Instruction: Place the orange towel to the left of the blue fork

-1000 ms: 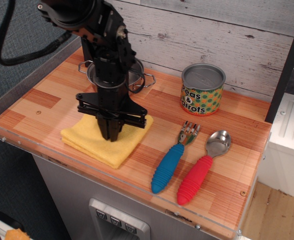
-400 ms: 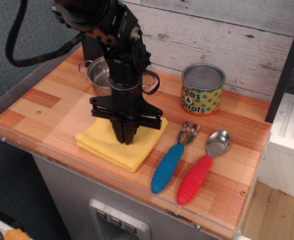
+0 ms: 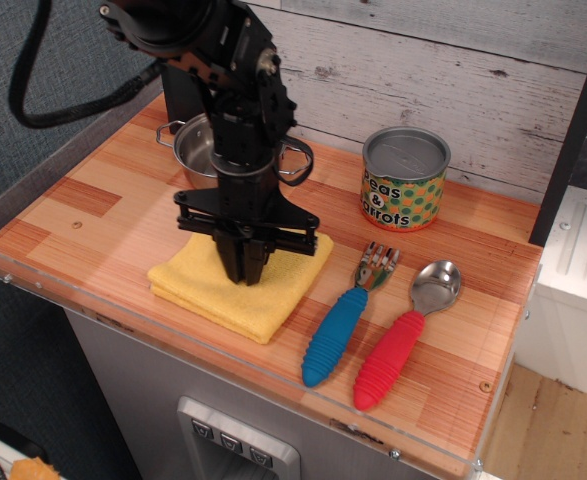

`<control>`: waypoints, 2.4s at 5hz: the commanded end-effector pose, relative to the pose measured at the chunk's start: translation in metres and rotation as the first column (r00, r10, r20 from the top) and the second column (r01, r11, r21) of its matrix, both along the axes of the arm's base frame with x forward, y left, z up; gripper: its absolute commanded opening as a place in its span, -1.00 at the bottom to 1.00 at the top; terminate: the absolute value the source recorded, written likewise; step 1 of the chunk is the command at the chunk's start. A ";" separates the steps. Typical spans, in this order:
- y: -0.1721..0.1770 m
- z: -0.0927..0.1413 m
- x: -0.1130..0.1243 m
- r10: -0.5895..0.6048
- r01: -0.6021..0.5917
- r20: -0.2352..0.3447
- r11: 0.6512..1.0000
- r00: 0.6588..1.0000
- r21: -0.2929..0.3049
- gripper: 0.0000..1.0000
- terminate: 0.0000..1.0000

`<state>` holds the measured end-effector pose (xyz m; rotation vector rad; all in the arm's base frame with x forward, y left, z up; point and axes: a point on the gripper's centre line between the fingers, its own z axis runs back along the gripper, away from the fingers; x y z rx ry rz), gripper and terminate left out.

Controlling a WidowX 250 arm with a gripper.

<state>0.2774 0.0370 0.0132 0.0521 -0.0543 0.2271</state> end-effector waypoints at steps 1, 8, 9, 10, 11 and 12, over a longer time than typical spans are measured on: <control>0.001 0.032 0.009 -0.024 0.024 0.082 1.000 0.996 0.003 1.00 -1.00; -0.028 0.090 0.006 -0.168 0.169 0.087 0.986 0.982 0.002 1.00 -1.00; -0.042 0.089 0.000 -0.211 0.211 0.079 0.977 0.974 0.001 1.00 -1.00; -0.058 0.090 -0.007 -0.247 0.248 0.084 0.969 0.965 0.000 1.00 -1.00; -0.073 0.094 -0.016 -0.289 0.290 0.088 0.957 0.953 0.009 1.00 -1.00; -0.081 0.094 -0.023 -0.307 0.308 0.065 0.951 0.949 -0.002 1.00 -1.00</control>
